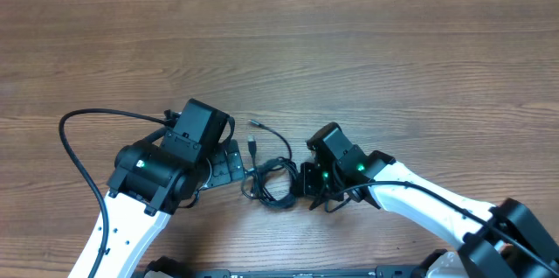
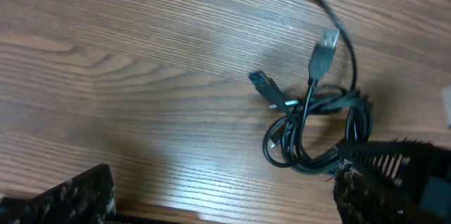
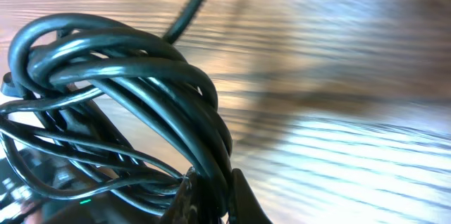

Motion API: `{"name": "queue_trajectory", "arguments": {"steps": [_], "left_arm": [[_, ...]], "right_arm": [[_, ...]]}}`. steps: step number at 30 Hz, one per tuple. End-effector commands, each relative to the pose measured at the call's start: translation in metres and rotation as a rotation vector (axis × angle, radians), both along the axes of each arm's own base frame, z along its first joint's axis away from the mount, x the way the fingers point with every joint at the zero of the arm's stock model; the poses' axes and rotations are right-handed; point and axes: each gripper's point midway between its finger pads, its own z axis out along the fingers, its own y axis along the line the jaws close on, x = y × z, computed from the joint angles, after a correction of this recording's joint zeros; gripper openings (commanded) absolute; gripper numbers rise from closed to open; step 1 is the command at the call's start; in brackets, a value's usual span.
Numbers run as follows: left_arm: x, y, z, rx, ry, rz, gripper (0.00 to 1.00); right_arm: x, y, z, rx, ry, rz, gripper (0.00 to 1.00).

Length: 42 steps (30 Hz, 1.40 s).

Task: Untangle cables
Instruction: 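Move the left gripper to the coil and grasp a cable strand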

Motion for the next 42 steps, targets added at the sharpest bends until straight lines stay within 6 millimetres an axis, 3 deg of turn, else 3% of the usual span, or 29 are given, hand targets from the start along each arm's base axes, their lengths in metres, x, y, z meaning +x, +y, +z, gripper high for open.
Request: {"name": "queue_trajectory", "arguments": {"steps": [1, 9, 14, 19, 27, 31, 33, 34, 40, 42], "left_arm": [[-0.004, -0.005, -0.001, -0.004, 0.015, -0.092, 1.0], [-0.007, -0.011, -0.001, -0.04, 0.029, -0.09, 1.0], [-0.002, -0.015, 0.001, -0.095, 0.016, 0.027, 1.0], [0.007, -0.034, 0.003, -0.196, 0.007, 0.049, 1.0], [0.009, -0.046, -0.018, -0.226, 0.133, 0.149, 1.0], [0.028, -0.055, -0.023, -0.248, 0.104, 0.16, 0.98], [0.042, -0.061, -0.018, -0.279, 0.049, 0.151, 0.89], [0.048, -0.064, -0.015, -0.296, 0.022, 0.147, 0.8], [0.067, -0.074, -0.005, -0.344, -0.06, 0.134, 0.05], [0.066, -0.074, -0.005, -0.343, -0.06, 0.131, 0.04]], "right_arm": [[0.009, 0.025, 0.056, 0.162, -0.088, 0.059, 0.04], [0.002, 0.02, 0.071, 0.177, -0.088, 0.05, 0.04], [-0.001, 0.021, 0.072, 0.186, -0.074, 0.06, 0.04], [-0.008, 0.026, 0.078, 0.231, -0.046, 0.091, 0.04], [-0.013, 0.029, 0.081, 0.255, -0.026, 0.11, 0.04], [-0.013, 0.029, 0.081, 0.255, -0.026, 0.11, 0.04], [-0.014, 0.028, 0.08, 0.254, -0.02, 0.111, 0.04], [-0.015, 0.028, 0.08, 0.251, -0.016, 0.111, 0.04], [-0.019, 0.025, 0.076, 0.232, 0.006, 0.107, 0.04], [-0.018, 0.025, 0.076, 0.233, 0.005, 0.107, 0.04]]}}
